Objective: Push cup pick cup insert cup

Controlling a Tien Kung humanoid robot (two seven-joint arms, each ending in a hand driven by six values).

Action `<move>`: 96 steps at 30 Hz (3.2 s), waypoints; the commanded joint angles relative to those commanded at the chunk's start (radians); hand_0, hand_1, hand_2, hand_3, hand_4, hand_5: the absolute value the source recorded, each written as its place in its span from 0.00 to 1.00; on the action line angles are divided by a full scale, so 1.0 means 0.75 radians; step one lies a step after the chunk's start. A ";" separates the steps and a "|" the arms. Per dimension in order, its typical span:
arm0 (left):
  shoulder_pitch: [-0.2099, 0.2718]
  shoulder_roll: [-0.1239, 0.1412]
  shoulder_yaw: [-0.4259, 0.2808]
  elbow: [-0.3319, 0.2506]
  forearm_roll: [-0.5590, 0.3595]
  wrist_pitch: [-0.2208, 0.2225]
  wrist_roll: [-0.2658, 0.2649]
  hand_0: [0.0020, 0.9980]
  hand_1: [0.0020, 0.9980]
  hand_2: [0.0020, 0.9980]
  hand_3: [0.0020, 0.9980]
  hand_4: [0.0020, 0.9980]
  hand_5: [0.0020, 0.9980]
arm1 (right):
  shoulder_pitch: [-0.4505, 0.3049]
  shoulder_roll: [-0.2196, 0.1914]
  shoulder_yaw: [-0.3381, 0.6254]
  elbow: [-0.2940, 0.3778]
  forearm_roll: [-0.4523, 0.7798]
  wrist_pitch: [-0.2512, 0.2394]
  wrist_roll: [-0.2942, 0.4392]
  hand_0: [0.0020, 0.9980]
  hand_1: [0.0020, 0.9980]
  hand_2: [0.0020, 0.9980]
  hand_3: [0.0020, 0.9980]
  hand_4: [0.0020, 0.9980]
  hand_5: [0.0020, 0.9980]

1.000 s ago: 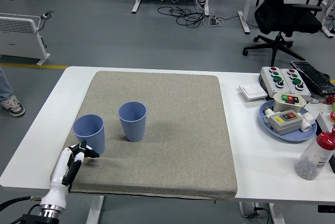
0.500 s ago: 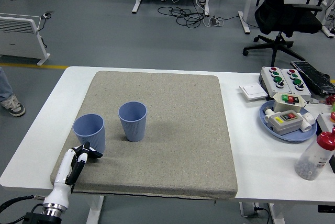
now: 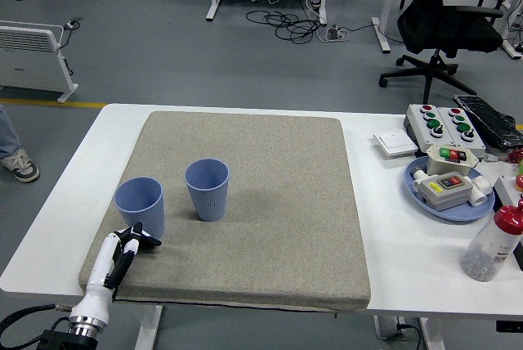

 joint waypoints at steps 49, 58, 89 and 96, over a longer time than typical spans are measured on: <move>-0.356 -0.058 -0.023 0.335 0.041 -0.050 0.018 0.56 0.55 0.49 0.44 0.52 1.00 | 0.009 0.001 -0.020 0.000 0.010 -0.001 0.001 0.73 0.67 0.67 0.59 0.11 0.56; -0.443 -0.058 -0.029 0.439 0.068 -0.047 0.008 0.57 0.55 0.49 0.44 0.52 1.00 | 0.006 0.001 -0.026 0.000 0.011 0.000 0.000 0.73 0.66 0.67 0.59 0.11 0.56; -0.482 -0.058 -0.145 0.495 0.118 -0.059 0.000 0.57 0.56 0.49 0.44 0.50 1.00 | -0.007 0.001 -0.042 0.000 0.020 0.001 -0.005 0.73 0.66 0.67 0.59 0.11 0.57; -0.396 0.008 -0.190 0.255 0.111 -0.027 0.000 0.41 0.51 0.47 0.43 0.75 0.95 | -0.006 -0.001 -0.037 0.000 0.021 0.001 -0.006 0.73 0.66 0.67 0.59 0.11 0.57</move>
